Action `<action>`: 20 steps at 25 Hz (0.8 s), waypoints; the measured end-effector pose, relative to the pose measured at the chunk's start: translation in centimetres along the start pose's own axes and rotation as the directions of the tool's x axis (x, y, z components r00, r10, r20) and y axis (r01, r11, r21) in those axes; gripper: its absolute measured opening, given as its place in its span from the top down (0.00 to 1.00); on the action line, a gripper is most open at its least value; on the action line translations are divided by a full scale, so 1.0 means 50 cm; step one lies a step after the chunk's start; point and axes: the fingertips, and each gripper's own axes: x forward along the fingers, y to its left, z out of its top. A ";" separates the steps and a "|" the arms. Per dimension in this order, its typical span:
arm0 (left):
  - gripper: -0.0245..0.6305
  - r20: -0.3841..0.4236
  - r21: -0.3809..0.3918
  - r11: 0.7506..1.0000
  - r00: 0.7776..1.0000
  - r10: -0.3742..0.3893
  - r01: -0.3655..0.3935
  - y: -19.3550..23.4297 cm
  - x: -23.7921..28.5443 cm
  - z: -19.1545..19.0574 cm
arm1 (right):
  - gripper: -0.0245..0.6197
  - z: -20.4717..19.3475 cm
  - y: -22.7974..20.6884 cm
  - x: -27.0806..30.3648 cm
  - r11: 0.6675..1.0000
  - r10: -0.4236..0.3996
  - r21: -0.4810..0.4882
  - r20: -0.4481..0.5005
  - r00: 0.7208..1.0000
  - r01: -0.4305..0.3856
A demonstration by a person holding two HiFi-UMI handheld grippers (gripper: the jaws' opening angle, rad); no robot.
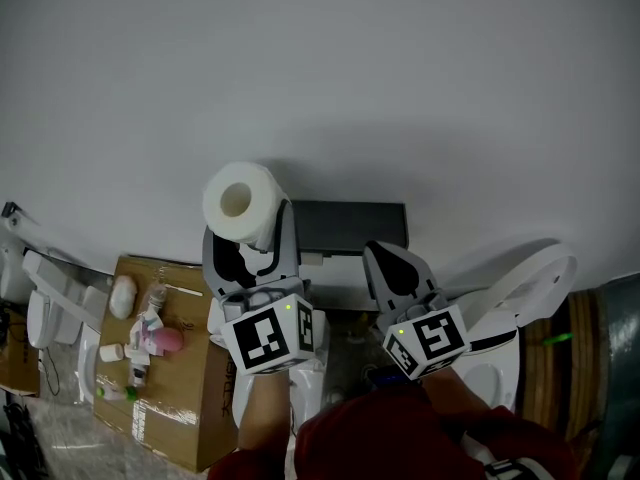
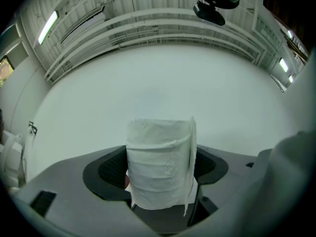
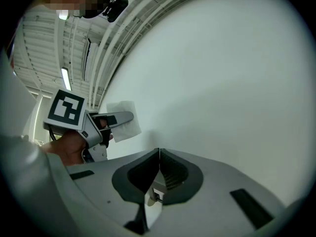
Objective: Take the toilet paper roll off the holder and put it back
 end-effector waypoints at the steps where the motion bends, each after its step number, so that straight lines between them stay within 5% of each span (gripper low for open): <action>1: 0.34 -0.004 0.000 1.000 1.000 -0.001 0.001 0.001 0.007 -0.009 | 0.93 0.000 -0.003 -0.002 1.000 -0.004 0.003 0.000 1.000 0.004; 20: 0.34 -0.195 -0.018 1.000 0.981 0.016 -0.020 0.025 0.058 -0.205 | 0.93 -0.006 -0.023 0.001 0.999 -0.029 0.023 -0.005 1.000 0.029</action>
